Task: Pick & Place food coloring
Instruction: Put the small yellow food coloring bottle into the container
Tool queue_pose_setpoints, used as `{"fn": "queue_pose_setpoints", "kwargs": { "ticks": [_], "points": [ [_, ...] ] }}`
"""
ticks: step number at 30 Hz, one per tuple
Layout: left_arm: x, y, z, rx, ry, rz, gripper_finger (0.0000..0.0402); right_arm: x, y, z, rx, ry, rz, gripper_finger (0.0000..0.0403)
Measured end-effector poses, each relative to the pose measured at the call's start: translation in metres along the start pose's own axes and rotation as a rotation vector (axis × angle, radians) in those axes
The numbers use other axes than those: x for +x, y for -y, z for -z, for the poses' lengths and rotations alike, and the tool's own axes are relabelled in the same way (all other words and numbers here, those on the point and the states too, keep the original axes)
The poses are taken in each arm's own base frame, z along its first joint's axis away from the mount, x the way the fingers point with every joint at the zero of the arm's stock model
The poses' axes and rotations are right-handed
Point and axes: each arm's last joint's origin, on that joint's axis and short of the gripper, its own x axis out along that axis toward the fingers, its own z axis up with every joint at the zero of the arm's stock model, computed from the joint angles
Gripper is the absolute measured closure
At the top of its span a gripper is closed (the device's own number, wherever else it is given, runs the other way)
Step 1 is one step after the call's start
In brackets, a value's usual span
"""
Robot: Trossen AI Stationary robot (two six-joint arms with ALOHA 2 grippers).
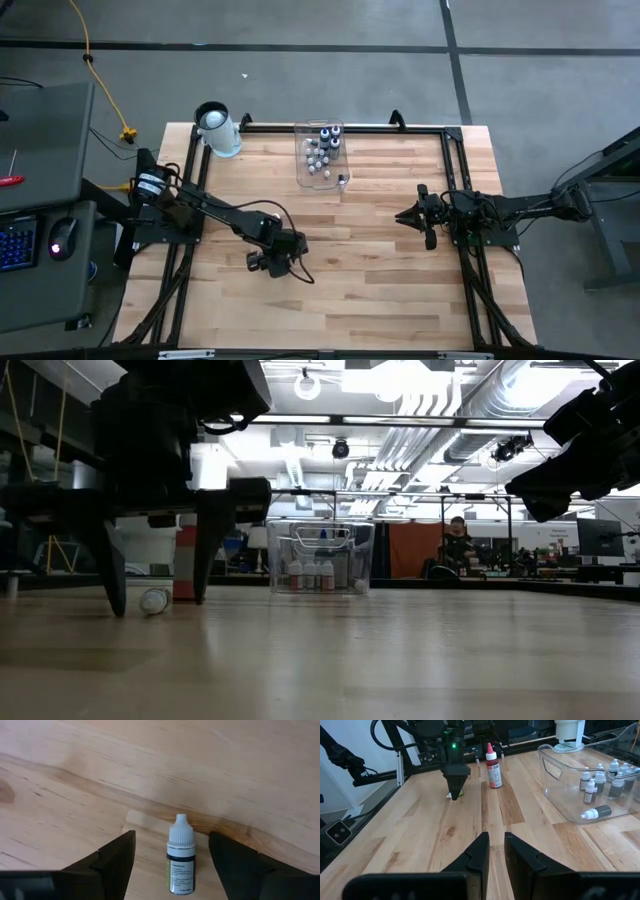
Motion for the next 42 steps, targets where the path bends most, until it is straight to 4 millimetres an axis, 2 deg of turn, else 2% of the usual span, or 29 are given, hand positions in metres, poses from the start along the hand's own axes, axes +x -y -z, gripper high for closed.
{"fn": "queue_pose_setpoints", "kwargs": {
  "ticks": [10,22,42],
  "points": [
    [0.0000,0.0002,0.0001,-0.008,-0.002,0.002,0.0158,0.0000,0.0000,0.0000,0.000,0.000,0.000,0.0350],
    [0.0006,0.0015,0.0000,-0.010,0.022,0.029,0.0238,0.0000,0.0000,0.0000,0.000,0.000,0.000,0.0353],
    [0.0029,0.0007,0.0001,-0.010,0.016,0.025,0.0319,0.0000,0.0000,0.0000,0.000,0.000,0.000,0.0354]
  ]
}}
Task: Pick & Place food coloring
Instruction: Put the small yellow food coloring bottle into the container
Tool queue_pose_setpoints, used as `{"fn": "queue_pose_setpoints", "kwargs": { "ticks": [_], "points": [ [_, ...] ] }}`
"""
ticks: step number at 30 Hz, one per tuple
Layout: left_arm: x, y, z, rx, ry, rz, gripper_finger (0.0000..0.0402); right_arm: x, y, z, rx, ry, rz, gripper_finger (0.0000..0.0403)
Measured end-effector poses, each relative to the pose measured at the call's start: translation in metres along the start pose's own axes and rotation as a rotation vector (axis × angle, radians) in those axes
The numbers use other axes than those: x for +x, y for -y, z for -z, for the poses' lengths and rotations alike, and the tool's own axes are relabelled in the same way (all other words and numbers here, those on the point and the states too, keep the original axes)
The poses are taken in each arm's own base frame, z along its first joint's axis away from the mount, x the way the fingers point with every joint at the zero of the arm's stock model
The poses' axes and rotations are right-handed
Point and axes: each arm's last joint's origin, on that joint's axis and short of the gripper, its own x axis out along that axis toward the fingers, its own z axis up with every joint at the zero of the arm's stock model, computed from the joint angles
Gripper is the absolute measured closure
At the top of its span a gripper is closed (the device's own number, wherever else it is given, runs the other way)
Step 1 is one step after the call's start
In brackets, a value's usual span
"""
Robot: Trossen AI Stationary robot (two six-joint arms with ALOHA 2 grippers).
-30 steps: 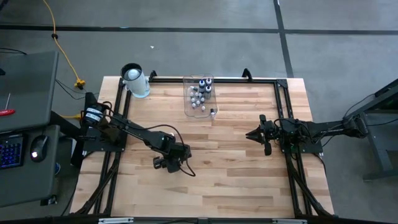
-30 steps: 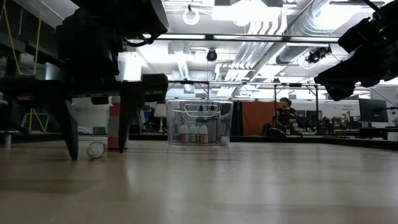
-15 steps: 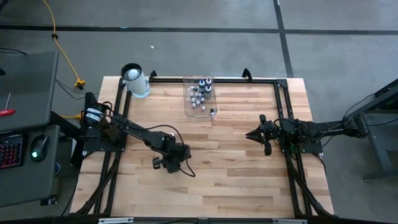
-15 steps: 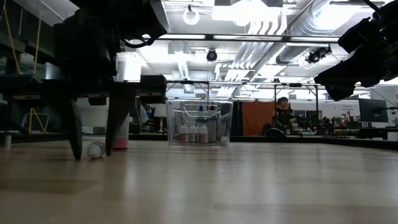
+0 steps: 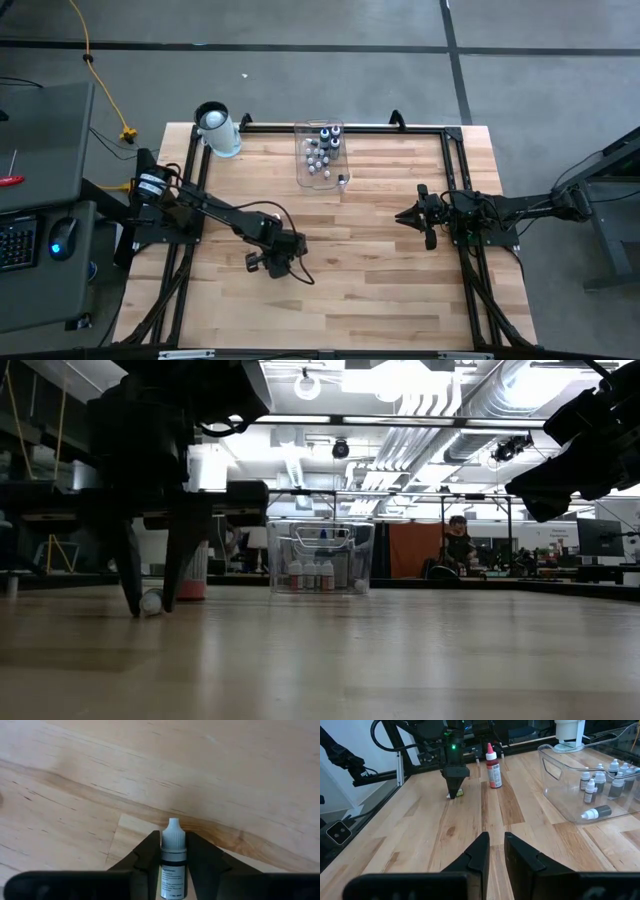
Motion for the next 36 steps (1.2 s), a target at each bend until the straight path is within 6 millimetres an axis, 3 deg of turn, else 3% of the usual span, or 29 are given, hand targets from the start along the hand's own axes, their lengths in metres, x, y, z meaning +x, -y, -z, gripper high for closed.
{"fn": "queue_pose_setpoints", "kwargs": {
  "ticks": [16,27,36],
  "points": [
    [-0.001,-0.005,-0.003,-0.021,0.046,-0.040,0.0342,0.000,0.000,0.000,0.000,0.000,0.000,0.0352],
    [-0.022,-0.038,-0.001,-0.311,0.235,-0.076,0.0360,0.000,0.000,0.000,0.000,0.000,0.000,0.0351],
    [-0.045,-0.073,0.024,-0.591,0.465,-0.120,0.0360,0.000,0.000,0.000,0.000,0.000,0.000,0.0352]
  ]
}}
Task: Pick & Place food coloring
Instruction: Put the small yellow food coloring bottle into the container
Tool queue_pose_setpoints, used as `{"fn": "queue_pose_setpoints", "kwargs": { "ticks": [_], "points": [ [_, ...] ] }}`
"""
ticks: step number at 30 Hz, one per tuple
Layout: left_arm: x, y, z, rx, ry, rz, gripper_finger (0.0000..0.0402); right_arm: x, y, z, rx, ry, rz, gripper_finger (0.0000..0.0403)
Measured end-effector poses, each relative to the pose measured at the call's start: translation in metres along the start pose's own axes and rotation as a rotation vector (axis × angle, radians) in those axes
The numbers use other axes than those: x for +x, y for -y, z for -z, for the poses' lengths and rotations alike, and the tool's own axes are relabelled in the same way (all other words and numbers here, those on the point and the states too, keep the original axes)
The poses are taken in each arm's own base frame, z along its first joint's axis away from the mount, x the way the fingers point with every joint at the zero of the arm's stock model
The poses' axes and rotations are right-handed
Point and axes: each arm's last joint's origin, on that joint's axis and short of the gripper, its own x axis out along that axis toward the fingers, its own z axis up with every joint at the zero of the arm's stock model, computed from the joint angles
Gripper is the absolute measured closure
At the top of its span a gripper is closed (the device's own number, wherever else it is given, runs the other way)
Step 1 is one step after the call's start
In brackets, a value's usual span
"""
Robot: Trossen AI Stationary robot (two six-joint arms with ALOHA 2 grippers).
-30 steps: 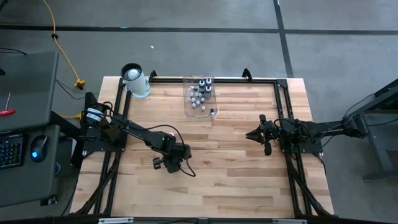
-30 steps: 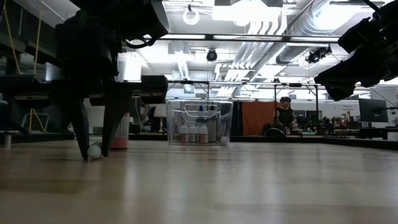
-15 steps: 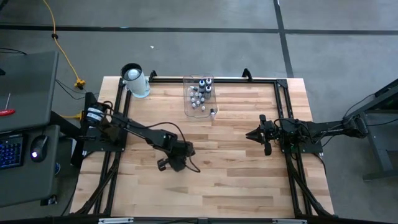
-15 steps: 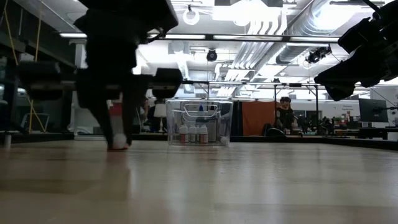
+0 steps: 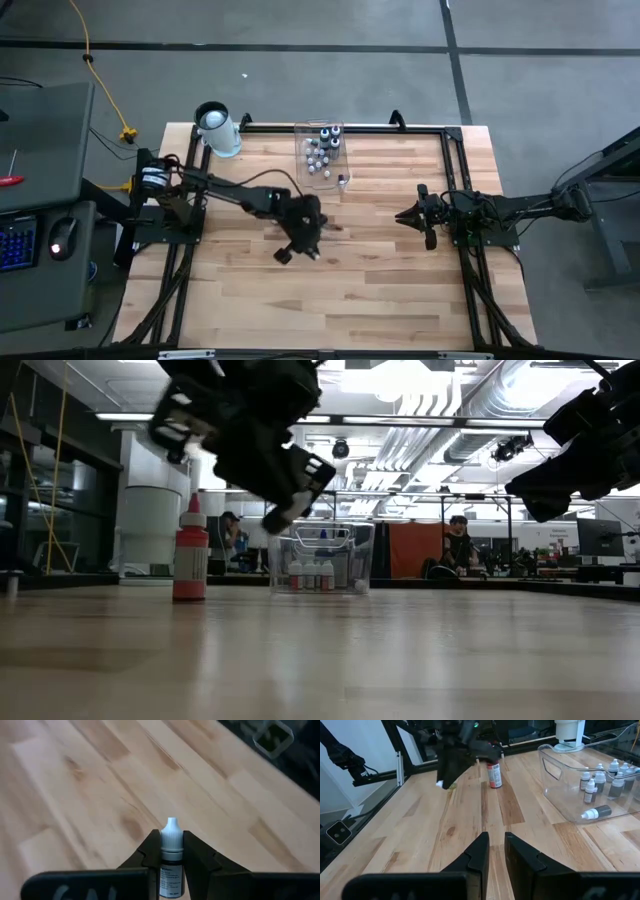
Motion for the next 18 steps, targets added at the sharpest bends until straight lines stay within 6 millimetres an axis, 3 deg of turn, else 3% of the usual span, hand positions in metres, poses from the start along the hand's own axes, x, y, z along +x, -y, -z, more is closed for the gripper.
{"fn": "queue_pose_setpoints", "kwargs": {
  "ticks": [7,18],
  "points": [
    [-0.026,-0.028,-0.008,-0.106,0.180,-0.061,0.0360,0.000,0.000,0.000,0.000,0.000,0.000,0.0351],
    [-0.095,-0.074,0.003,-0.178,0.333,-0.278,0.0360,0.000,0.000,0.000,0.000,0.000,0.000,0.0352]
  ]
}}
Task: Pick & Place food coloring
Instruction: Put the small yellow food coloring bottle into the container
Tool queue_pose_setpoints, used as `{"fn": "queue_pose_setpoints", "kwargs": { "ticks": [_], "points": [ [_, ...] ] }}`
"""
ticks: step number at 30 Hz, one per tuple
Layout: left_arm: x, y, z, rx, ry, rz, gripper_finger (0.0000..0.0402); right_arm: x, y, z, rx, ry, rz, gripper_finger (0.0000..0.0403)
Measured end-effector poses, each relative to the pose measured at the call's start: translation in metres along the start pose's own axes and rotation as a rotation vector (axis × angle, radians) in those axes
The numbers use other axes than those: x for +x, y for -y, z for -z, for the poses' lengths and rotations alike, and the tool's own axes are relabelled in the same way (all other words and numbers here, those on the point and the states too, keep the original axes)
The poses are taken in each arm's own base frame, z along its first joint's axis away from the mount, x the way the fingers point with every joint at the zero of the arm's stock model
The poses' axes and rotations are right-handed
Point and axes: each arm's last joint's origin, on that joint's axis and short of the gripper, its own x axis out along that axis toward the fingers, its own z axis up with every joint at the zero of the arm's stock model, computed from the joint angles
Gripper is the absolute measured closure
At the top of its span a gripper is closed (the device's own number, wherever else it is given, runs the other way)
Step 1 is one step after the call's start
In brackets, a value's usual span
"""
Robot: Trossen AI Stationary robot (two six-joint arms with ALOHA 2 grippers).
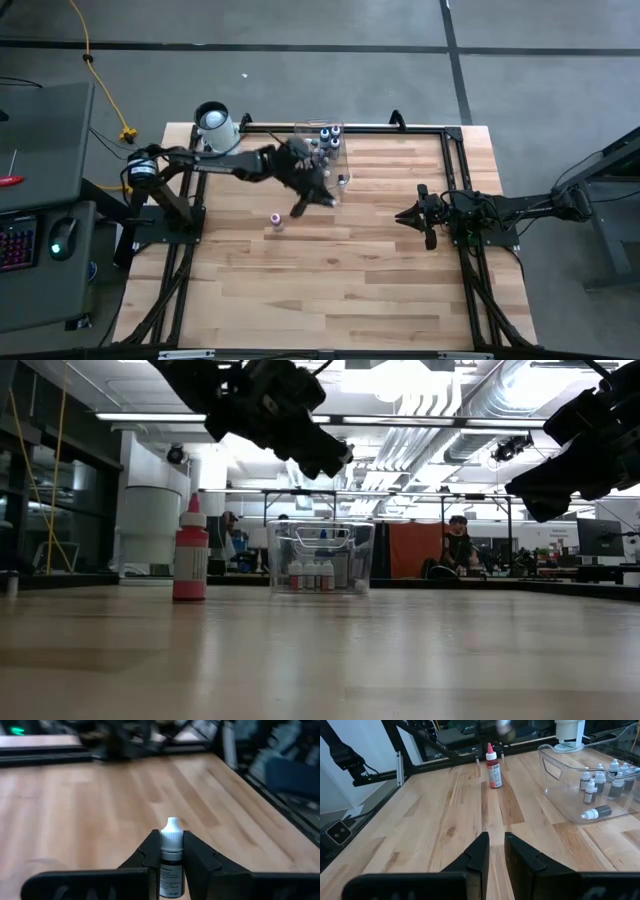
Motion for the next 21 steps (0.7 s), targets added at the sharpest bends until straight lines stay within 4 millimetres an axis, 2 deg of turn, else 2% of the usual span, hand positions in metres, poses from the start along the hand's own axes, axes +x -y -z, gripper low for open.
{"fn": "queue_pose_setpoints", "kwargs": {
  "ticks": [6,10,15,21],
  "points": [
    [-0.029,-0.038,0.001,-0.041,0.065,-0.155,0.0360,0.000,0.000,0.000,0.000,0.000,0.000,0.0349],
    [-0.045,-0.055,0.017,-0.088,0.117,-0.239,0.0360,0.000,0.000,0.000,0.000,0.000,0.000,0.0352],
    [-0.059,-0.062,0.050,-0.191,0.230,-0.357,0.0360,0.000,0.000,0.000,0.000,0.000,0.000,0.0350],
    [-0.073,-0.056,0.080,-0.219,0.352,-0.469,0.0360,0.000,0.000,0.000,0.000,0.000,0.000,0.0352]
  ]
}}
